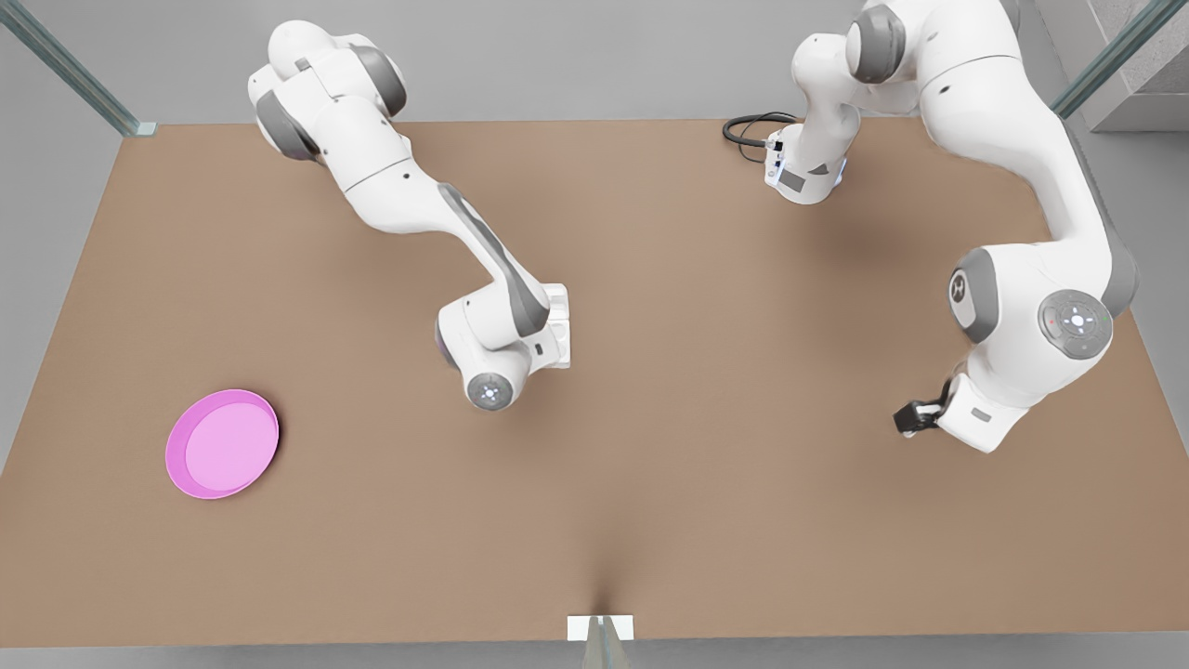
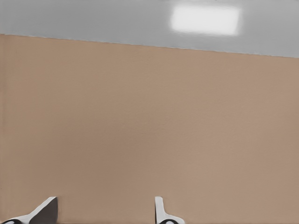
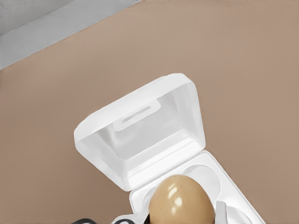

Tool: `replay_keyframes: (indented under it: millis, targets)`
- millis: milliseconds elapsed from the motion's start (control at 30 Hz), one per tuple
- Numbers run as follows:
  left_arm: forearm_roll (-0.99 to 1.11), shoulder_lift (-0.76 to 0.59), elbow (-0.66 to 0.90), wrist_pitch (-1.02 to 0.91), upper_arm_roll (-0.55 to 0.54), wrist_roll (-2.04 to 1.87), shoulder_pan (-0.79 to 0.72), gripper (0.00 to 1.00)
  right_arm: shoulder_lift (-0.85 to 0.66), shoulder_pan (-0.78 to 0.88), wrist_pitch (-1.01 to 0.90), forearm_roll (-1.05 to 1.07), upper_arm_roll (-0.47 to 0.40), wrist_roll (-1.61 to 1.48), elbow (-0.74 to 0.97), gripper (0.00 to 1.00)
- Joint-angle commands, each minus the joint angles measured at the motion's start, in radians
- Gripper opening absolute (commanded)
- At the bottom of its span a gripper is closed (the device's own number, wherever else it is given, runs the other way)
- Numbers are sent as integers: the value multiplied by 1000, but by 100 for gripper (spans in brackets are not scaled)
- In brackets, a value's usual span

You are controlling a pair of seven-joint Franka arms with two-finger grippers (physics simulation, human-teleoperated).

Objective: Pack egg into the box and close the box lid

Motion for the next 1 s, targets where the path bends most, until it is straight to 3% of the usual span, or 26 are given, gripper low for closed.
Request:
replay_keyframes:
  millis: [0, 133, 167, 967]
  targets:
    - [1, 0, 0, 0, 0, -1, 0, 100, -2, 0, 87, 92, 6, -4, -9, 65]
    - [1, 0, 0, -2, 0, 2, -2, 100, 4, 3, 87, 112, 10, -1, -9, 65]
    - [1, 0, 0, -2, 0, 2, -2, 100, 9, 3, 89, 112, 10, -3, -9, 99]
    - [4, 0, -2, -3, 0, 4, -19, 100, 13, -3, 83, 123, 17, -3, -17, 100]
